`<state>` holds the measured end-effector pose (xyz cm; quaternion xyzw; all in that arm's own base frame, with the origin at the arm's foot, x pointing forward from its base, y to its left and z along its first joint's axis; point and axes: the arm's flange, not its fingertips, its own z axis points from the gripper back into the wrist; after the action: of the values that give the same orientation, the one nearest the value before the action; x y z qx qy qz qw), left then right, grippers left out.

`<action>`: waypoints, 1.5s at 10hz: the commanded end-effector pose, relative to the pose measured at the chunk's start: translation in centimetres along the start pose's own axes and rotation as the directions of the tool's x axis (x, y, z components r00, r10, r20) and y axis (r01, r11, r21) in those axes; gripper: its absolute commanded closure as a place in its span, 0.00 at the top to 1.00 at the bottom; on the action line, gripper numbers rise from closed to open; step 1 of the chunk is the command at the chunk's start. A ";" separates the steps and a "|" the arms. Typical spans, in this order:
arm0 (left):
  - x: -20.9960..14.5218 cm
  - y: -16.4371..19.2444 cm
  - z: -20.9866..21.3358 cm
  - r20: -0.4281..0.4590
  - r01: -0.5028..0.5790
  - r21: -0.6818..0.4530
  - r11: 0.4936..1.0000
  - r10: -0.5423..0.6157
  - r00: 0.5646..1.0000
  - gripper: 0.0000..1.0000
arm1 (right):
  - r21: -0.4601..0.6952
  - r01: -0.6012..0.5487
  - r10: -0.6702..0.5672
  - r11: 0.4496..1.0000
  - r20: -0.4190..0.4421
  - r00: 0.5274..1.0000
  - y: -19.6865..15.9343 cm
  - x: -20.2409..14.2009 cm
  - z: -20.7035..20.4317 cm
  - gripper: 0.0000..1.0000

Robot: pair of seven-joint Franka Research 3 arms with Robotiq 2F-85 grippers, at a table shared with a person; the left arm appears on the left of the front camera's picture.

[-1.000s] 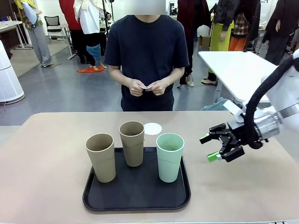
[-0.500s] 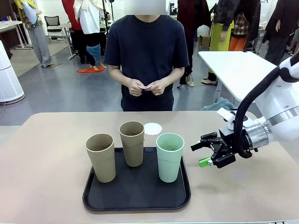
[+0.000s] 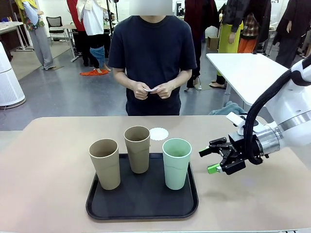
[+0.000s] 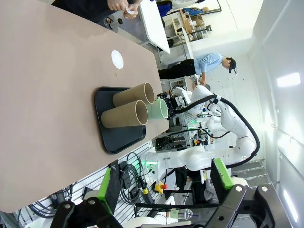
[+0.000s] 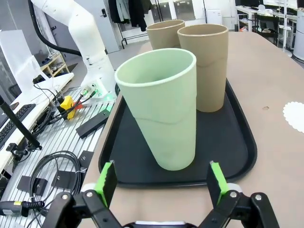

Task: Place coasters on the table and set cups on them.
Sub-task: Pick up one Reusable plastic cup and place it on a coaster set by the human.

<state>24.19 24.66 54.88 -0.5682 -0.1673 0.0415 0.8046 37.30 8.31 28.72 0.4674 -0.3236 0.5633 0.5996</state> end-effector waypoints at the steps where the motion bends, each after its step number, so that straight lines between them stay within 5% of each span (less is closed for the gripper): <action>1: -0.1 -0.2 0.0 0.005 0.004 -0.012 1.000 -0.004 1.000 1.00 | 0.002 -0.001 0.001 1.000 0.000 1.000 0.0 0.0 -0.1 1.00; 4: -0.1 -0.2 0.0 0.005 0.004 -0.012 1.000 -0.004 1.000 1.00 | 0.044 -0.043 0.043 0.998 0.015 0.999 0.1 -1.2 -2.7 1.00; 8: -0.1 -0.2 0.0 0.005 0.004 -0.012 1.000 -0.004 1.000 1.00 | -0.097 -0.130 0.141 0.987 0.111 0.984 0.6 -1.2 -3.1 1.00; 15: -0.1 -0.2 0.0 0.005 0.004 -0.012 1.000 -0.004 1.000 1.00 | -0.005 -0.106 0.106 0.994 0.111 0.988 0.6 -1.5 -4.9 1.00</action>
<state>24.18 24.66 54.88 -0.5682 -0.1673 0.0415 0.8046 36.85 11.96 25.83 0.4815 -0.3739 0.5659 0.5551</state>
